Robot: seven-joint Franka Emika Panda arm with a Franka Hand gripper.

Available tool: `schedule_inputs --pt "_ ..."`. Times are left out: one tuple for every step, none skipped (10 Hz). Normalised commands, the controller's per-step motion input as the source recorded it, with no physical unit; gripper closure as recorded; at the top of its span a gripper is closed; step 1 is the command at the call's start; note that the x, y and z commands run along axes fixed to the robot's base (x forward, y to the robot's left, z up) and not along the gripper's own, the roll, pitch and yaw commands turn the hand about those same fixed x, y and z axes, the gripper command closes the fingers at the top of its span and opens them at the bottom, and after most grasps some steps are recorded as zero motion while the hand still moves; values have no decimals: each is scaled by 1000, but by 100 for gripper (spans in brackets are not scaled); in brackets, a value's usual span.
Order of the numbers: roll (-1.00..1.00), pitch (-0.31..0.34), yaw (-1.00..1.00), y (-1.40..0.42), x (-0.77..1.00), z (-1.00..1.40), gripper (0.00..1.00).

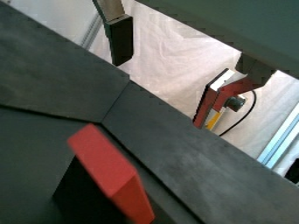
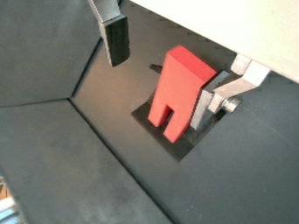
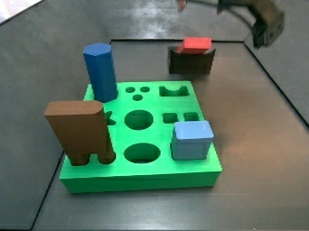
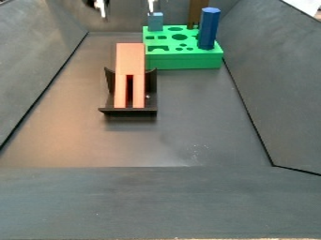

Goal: Pick up the double-square object. Move up. Rotate the double-square object. Place the double-square object on the fixture. Regrasp the double-square object. Move to above the board. Insert the double-square object.
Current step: Regrasp the double-square object, then move to above the board.

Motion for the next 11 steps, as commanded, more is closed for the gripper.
schedule_inputs --pt "75 -127 120 27 101 -1000 0" --pt "79 -135 92 24 108 -1000 0" --pt "82 -132 41 18 123 -1000 0" --pt "81 -112 -1 10 109 -767 0" --pt "84 -89 -27 4 96 -590 0" --pt "81 -64 -41 0 87 -425 0" --pt "77 -39 -47 -1 83 -263 0" --pt "0 0 0 0 0 0 100" --pt "212 -45 15 -166 116 1000 100" --pt "205 -46 10 -168 117 1000 100" --pt "190 -29 -12 -164 115 1000 100"
